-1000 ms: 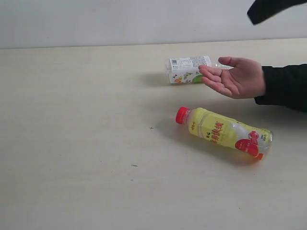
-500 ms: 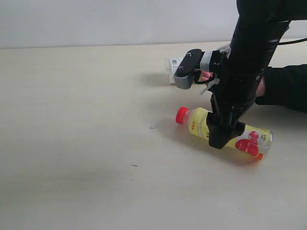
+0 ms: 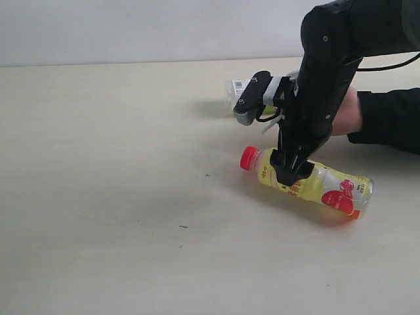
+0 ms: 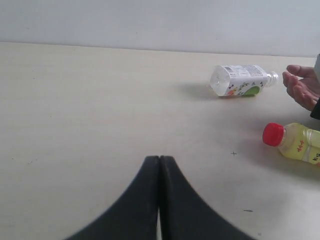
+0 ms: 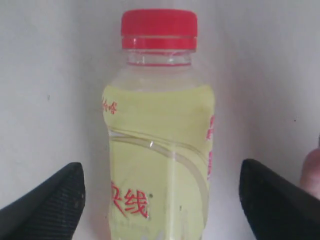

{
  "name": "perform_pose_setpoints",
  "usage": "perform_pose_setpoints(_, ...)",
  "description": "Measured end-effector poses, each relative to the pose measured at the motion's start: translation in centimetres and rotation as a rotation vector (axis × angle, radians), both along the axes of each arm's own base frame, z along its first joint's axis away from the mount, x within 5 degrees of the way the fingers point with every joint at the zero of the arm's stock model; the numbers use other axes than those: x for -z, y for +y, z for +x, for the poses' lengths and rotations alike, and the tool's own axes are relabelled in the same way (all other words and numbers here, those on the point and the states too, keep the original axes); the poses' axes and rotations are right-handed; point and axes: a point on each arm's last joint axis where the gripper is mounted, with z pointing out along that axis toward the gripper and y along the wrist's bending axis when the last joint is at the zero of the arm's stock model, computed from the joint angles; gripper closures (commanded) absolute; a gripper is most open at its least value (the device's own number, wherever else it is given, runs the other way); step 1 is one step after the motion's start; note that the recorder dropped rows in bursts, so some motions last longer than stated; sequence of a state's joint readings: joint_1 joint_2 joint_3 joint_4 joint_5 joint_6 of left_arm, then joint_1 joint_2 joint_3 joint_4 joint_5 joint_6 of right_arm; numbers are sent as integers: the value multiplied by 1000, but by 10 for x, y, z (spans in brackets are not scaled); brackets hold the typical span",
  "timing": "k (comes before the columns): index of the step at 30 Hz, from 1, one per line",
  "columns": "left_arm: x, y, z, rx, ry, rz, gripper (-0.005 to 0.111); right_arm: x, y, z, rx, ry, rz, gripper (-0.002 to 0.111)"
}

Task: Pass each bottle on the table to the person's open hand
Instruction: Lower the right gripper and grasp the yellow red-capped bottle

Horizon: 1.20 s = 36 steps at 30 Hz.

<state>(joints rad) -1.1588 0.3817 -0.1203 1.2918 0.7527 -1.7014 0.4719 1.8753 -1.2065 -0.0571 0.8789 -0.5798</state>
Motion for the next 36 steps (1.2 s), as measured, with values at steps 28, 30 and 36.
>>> perform_pose_setpoints(28,0,0,0,0,0,0,107,47,4,7,-1,69,-33,35)
perform_pose_setpoints(30,0,0,0,0,0,0,107,48,4,7,-1,71,-34,45)
perform_pose_setpoints(36,0,0,0,0,0,0,107,49,3,6,2,92,-45,98)
